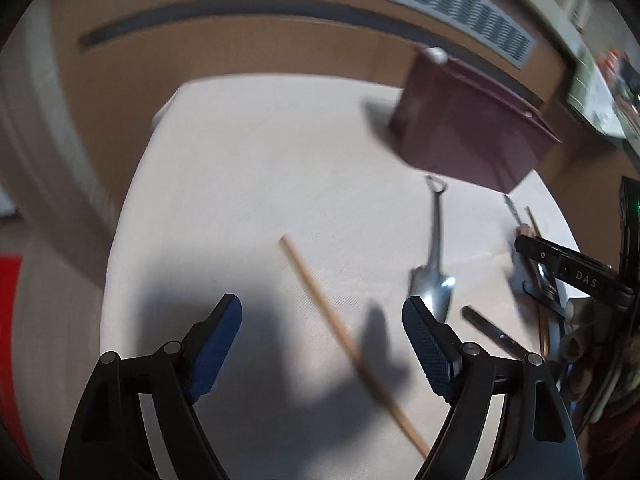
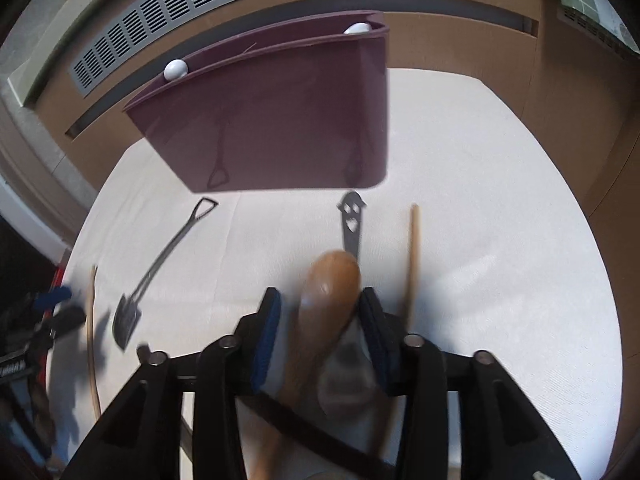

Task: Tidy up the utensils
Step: 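Lift wooden spoon with right tool while left tool grasps the chopstick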

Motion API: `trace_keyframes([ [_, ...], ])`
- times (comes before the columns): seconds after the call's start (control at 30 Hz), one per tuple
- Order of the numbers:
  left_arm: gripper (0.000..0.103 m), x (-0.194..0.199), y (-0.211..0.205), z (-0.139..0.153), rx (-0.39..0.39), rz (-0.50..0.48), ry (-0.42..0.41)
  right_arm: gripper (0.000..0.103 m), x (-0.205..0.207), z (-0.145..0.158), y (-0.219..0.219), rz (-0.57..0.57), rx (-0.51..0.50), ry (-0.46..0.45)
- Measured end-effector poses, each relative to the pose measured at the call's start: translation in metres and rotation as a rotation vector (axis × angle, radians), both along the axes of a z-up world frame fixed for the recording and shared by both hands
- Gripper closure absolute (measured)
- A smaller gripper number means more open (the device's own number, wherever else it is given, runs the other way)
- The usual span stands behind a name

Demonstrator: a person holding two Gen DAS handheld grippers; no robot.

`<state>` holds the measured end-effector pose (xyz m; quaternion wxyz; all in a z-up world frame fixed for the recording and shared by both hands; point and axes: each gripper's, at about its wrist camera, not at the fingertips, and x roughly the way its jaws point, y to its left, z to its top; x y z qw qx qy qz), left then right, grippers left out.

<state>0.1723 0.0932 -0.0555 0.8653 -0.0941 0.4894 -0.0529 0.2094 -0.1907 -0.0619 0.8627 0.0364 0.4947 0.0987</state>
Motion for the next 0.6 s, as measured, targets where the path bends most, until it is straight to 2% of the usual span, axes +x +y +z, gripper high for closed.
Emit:
trace_keyframes([
  [0.07, 0.02, -0.004, 0.003, -0.004, -0.006, 0.037, 0.007, 0.052, 0.002, -0.002, 0.011, -0.003, -0.045, -0.019],
  [0.13, 0.022, -0.006, 0.001, -0.004, 0.001, 0.063, -0.001, 0.051, 0.002, -0.003, 0.023, 0.016, -0.114, -0.032],
  [0.23, 0.023, -0.005, -0.015, -0.004, 0.001, 0.052, -0.005, 0.056, -0.002, -0.004, 0.03, 0.067, -0.177, -0.06],
  [0.37, 0.023, -0.001, -0.039, -0.009, 0.111, 0.039, -0.008, 0.073, -0.009, -0.001, 0.017, 0.091, -0.177, -0.06],
  [0.43, 0.025, -0.002, -0.042, -0.01, 0.124, 0.045, -0.016, 0.072, -0.013, 0.0, 0.008, 0.087, -0.177, -0.062],
  [0.47, 0.028, -0.002, -0.043, -0.009, 0.121, 0.043, -0.022, 0.072, -0.016, 0.001, 0.005, 0.087, -0.182, -0.065],
  [0.53, 0.059, 0.001, -0.045, -0.006, 0.127, 0.028, -0.035, 0.072, -0.019, 0.001, 0.001, 0.094, -0.185, -0.071],
  [0.6, 0.066, 0.006, -0.046, -0.005, 0.108, 0.008, -0.038, 0.071, -0.022, 0.001, -0.003, 0.1, -0.161, -0.069],
])
